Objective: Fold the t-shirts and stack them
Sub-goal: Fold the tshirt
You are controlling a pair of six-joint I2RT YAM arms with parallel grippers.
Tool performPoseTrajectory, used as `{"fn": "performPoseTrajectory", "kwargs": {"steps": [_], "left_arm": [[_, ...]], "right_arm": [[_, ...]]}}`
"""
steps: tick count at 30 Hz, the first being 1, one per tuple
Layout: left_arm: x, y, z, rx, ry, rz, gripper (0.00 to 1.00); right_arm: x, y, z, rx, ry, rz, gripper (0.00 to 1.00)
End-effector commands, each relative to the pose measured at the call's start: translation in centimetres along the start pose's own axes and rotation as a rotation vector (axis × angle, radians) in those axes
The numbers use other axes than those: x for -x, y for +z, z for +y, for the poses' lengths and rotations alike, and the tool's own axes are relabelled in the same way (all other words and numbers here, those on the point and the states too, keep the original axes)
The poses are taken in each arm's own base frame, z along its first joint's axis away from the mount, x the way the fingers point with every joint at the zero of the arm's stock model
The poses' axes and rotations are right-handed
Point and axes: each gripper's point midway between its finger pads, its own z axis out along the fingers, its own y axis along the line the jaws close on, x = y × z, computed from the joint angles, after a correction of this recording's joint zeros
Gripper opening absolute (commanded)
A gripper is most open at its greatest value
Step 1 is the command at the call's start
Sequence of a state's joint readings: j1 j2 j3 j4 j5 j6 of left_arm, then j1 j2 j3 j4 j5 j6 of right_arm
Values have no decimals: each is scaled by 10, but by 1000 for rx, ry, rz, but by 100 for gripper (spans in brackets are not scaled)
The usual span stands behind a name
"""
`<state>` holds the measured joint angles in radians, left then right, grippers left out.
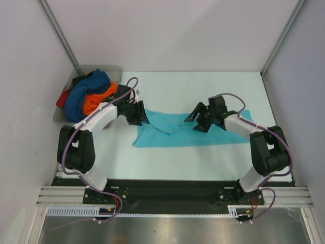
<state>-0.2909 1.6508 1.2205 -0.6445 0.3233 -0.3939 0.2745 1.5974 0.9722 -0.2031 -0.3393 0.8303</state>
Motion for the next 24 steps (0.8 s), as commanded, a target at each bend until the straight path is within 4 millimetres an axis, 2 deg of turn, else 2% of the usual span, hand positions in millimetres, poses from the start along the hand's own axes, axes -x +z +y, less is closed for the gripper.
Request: {"fn": "performPoseTrajectory", "kwargs": {"steps": [1, 4, 6, 10, 14, 19, 24], "left_arm": [[8, -7, -22, -119, -71, -23, 50], [16, 3, -20, -146, -122, -40, 50], [26, 7, -19, -156, -138, -55, 49], [44, 28, -9, -115, -159, -56, 46], [53, 48, -1, -93, -192, -42, 43], [67, 54, 2, -68, -204, -66, 43], [65, 57, 18, 15, -213, -55, 46]], "right_arm": [[-17, 14, 55, 165, 97, 26, 73], [-39, 30, 64, 194, 117, 86, 65], [-51, 41, 60, 192, 144, 124, 59], [-66, 51, 66, 201, 136, 156, 59], [-74, 59, 67, 192, 153, 183, 61], [-81, 66, 62, 158, 175, 206, 62], [-91, 72, 64, 155, 183, 229, 62]]}}
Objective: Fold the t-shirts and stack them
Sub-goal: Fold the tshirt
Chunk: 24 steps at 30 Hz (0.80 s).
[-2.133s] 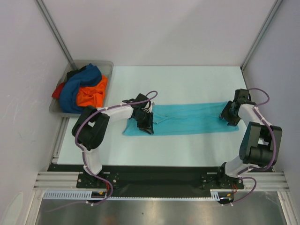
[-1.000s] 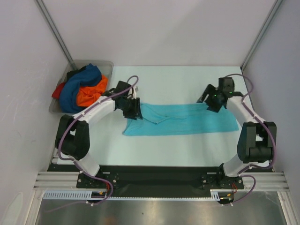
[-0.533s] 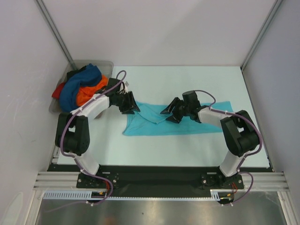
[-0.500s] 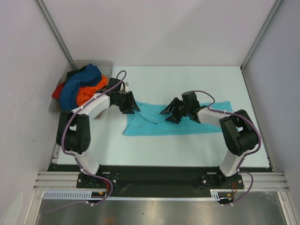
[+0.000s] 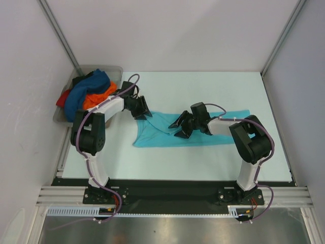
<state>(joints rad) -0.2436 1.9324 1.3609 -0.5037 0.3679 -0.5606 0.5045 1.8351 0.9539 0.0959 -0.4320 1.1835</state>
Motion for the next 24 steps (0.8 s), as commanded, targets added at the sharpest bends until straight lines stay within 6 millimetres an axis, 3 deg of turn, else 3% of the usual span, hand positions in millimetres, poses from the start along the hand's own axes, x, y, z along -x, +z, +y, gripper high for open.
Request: {"fn": "performPoseTrajectory", "kwargs": {"steps": [1, 7, 24], "left_arm": [[18, -6, 4, 48, -10, -54, 47], [13, 5, 13, 64, -21, -32, 43], [20, 25, 8, 14, -22, -23, 33]], "right_arm": [[-1, 6, 21, 51, 3, 8, 61], [-3, 11, 23, 58, 12, 16, 53], [-5, 24, 24, 56, 16, 47, 40]]}}
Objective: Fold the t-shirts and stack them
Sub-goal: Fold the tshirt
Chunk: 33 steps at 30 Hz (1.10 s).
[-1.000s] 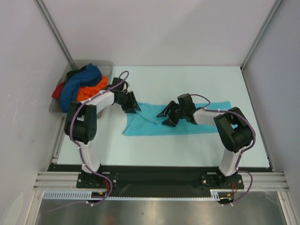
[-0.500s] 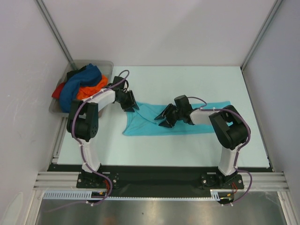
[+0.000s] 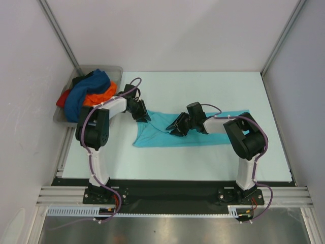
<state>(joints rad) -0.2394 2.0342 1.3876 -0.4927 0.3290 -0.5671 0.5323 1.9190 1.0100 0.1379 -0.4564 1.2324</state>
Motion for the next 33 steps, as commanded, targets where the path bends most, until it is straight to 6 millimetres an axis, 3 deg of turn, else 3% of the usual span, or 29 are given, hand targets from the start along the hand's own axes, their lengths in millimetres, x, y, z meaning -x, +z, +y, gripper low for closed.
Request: {"fn": "performPoseTrajectory", "kwargs": {"steps": [1, 11, 18, 33], "left_arm": [[21, -7, -16, -55, 13, -58, 33], [20, -8, -20, -74, 4, -56, 30], [15, -17, -26, -95, -9, -70, 37], [4, -16, -34, -125, -37, -55, 34]], "right_arm": [[0, 3, 15, 37, -11, 9, 39], [-2, 2, 10, 20, -20, 15, 38], [-1, 1, 10, 23, -26, 15, 38], [1, 1, 8, 27, -13, 16, 37]]}}
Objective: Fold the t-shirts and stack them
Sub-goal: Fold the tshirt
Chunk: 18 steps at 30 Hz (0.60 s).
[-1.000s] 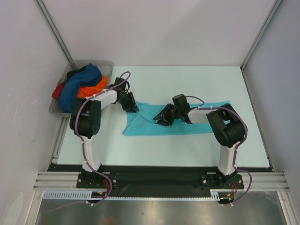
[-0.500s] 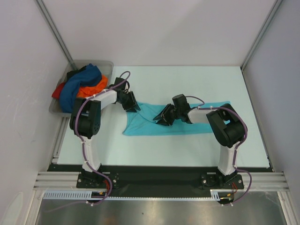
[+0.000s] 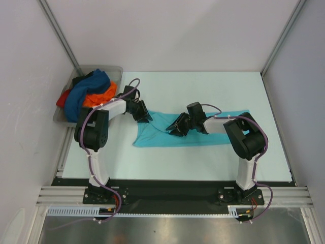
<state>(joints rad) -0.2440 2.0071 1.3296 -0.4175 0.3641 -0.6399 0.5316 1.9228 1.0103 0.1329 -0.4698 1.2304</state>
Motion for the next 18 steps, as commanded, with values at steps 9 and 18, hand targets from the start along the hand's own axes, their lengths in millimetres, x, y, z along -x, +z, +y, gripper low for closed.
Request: {"fn": "performPoseTrajectory", "kwargs": {"steps": [9, 18], "left_arm": [[13, -11, -23, -37, 22, -40, 24], [14, -22, -30, -30, 51, -52, 27]], "right_arm": [[3, 0, 12, 39, -6, 11, 29], [9, -12, 15, 45, -22, 23, 14]]}}
